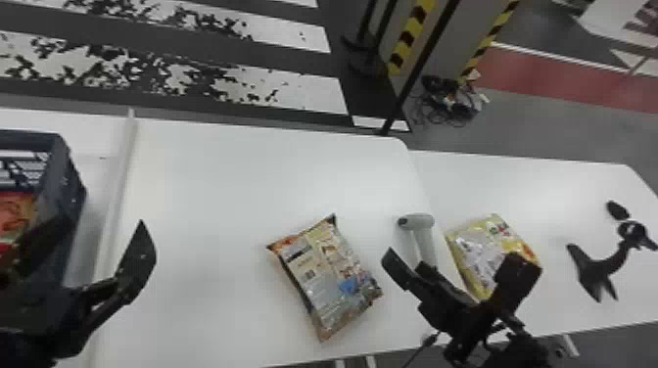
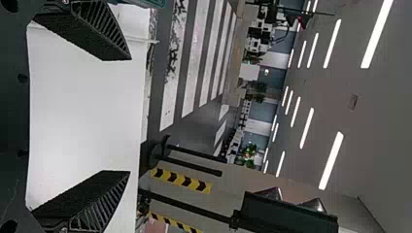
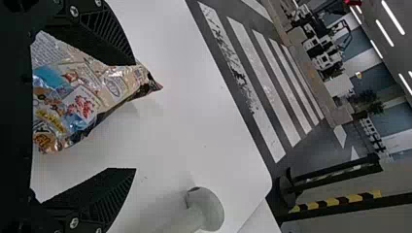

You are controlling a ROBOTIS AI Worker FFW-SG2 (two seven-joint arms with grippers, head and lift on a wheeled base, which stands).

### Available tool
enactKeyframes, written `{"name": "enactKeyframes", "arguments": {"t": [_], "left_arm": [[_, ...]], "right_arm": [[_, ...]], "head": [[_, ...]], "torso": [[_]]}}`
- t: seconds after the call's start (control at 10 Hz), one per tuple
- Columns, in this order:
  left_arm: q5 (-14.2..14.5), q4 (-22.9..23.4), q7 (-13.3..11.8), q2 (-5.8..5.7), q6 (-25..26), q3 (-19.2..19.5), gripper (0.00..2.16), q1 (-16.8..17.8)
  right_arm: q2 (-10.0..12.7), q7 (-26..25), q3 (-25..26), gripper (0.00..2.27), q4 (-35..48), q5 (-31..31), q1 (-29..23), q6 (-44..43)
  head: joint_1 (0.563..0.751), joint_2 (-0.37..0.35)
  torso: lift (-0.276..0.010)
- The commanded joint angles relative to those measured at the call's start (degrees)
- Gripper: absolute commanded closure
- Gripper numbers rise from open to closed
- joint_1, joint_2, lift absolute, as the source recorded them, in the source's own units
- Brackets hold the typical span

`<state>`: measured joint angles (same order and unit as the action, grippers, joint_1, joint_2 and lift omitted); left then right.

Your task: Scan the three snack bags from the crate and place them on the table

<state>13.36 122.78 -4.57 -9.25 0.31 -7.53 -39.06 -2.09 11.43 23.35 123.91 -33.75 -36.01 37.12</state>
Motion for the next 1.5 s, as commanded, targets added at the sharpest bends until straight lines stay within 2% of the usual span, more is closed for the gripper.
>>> {"name": "enactKeyframes", "arguments": {"t": [0.0,0.2,0.3,0.4,0.5,0.6,0.7,1.0,1.2,1.4], "left_arm": [[0.0,0.0,0.0,0.02,0.0,0.0,0.03,0.0],[-0.1,0.1,0.4,0.02,0.0,0.0,0.03,0.0],[-0.2,0.1,0.4,-0.07,0.0,0.1,0.03,-0.1],[-0.3,0.0,0.4,-0.07,0.0,0.1,0.03,-0.1],[-0.3,-0.1,0.4,-0.07,0.2,0.1,0.03,-0.1],[-0.3,-0.1,0.4,-0.16,0.0,0.1,0.03,-0.1],[-0.3,-0.1,0.4,-0.16,0.2,0.1,0.03,-0.1],[-0.4,-0.1,0.4,-0.42,0.0,0.1,0.03,-0.2],[-0.4,-0.1,-0.2,-0.77,0.2,-0.1,0.03,-0.2],[-0.4,0.0,-0.4,-1.39,0.2,-0.3,0.03,-0.2]], "right_arm": [[0.0,0.0,-0.8,0.16,4.1,0.6,-0.4,4.9],[-0.3,0.1,-2.7,0.32,8.0,1.1,-0.8,9.8],[-0.3,0.3,-4.4,0.54,9.1,2.7,-0.9,11.5],[-1.0,1.5,-7.3,0.8,9.6,6.3,-0.9,11.5],[-1.9,1.7,-11.0,1.3,10.1,11.1,-0.9,11.9],[-2.8,1.9,-14.2,1.62,10.2,14.1,-0.9,12.1],[-3.8,2.3,-17.7,1.73,10.2,17.1,-0.9,12.1],[-5.6,2.1,-28.9,1.77,7.0,26.0,0.2,9.3],[-5.6,0.4,-32.8,1.77,2.4,29.0,2.3,4.7],[-5.5,-2.3,-34.5,1.77,-1.0,31.0,4.3,2.2]], "head": [[0.695,-0.28],[0.695,-0.233],[0.695,-0.221],[0.695,-0.193],[0.695,-0.16],[0.695,-0.145],[0.695,-0.113],[0.695,-0.005],[0.695,0.04],[0.695,0.064]], "torso": [[-0.062],[-0.062],[-0.062],[-0.062],[-0.062],[-0.062],[-0.062],[-0.062],[-0.062],[-0.062]]}}
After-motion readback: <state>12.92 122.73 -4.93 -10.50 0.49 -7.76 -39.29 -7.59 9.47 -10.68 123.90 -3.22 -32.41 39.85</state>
